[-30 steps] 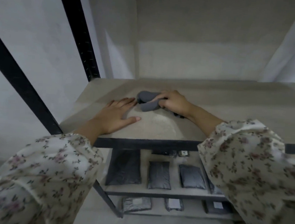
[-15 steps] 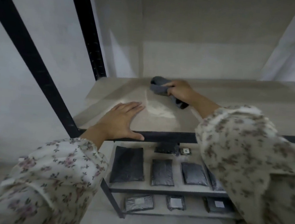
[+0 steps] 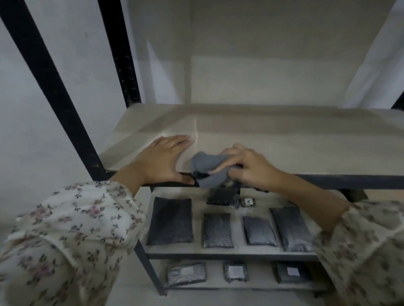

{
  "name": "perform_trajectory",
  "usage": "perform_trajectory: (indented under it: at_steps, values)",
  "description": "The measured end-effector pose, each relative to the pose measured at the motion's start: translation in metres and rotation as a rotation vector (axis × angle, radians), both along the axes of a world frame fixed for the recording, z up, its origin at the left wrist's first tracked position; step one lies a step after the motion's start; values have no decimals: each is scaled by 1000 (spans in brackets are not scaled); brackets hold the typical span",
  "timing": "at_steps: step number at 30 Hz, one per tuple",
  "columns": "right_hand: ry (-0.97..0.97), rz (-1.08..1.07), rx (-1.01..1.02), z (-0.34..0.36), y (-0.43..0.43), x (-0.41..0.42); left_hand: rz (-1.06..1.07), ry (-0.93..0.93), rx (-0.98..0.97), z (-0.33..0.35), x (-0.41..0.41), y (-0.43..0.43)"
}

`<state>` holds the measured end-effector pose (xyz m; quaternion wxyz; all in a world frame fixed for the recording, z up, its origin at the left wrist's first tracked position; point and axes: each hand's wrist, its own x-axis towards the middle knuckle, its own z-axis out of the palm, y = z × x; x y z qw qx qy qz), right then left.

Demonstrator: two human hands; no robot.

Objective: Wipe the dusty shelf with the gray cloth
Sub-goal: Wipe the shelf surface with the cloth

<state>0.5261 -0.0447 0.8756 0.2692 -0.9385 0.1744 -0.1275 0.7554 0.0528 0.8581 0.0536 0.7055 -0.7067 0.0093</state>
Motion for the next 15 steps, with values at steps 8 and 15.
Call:
perform_trajectory:
  at_steps: [8, 15]
  values:
    - [-162, -286, 236, 28, -54, 48, -18, 22, -30, -1, 4, -3]
    - [-39, -191, -7, 0, -33, 40, -22, 6, -34, -2, 2, -2]
